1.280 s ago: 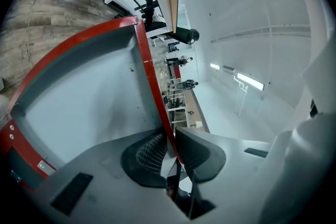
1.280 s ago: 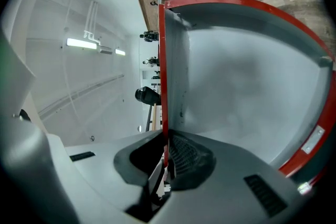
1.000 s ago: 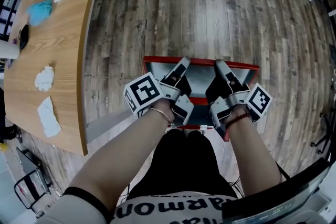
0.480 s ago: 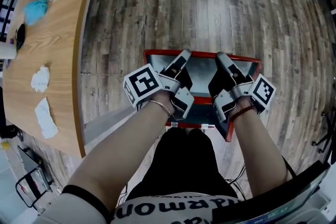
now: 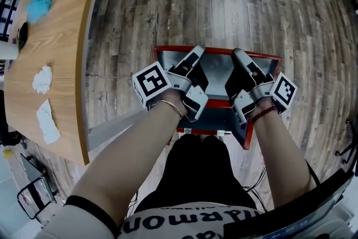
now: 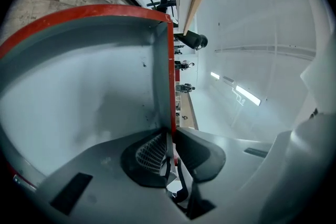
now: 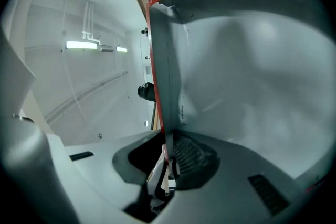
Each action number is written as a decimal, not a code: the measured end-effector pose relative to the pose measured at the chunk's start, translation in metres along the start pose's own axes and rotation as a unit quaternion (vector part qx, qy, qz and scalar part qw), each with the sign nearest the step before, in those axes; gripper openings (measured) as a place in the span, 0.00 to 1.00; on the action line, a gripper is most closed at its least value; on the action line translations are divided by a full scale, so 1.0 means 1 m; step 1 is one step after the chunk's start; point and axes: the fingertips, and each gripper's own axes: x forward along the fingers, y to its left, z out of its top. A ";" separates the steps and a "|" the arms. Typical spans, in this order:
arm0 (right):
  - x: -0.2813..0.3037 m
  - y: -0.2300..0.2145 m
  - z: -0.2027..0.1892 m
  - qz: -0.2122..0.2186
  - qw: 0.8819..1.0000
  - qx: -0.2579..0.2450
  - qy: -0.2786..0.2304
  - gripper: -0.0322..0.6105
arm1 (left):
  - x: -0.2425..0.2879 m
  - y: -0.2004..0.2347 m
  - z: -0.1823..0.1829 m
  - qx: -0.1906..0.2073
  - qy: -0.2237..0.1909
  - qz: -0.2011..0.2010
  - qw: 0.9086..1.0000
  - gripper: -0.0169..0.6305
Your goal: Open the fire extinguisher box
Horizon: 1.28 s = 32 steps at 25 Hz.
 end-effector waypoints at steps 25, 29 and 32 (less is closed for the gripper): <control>-0.063 0.036 -0.040 -0.078 0.997 -0.008 -0.027 0.32 | -0.075 -0.037 -0.023 0.078 0.002 0.053 0.996 0.10; -0.063 0.081 -0.049 -0.055 0.998 0.006 -0.016 0.27 | -0.077 -0.089 -0.027 0.104 0.001 0.029 0.994 0.10; -0.057 0.129 -0.048 -0.025 1.000 -0.017 0.001 0.21 | -0.069 -0.137 -0.029 0.144 0.018 0.012 0.989 0.10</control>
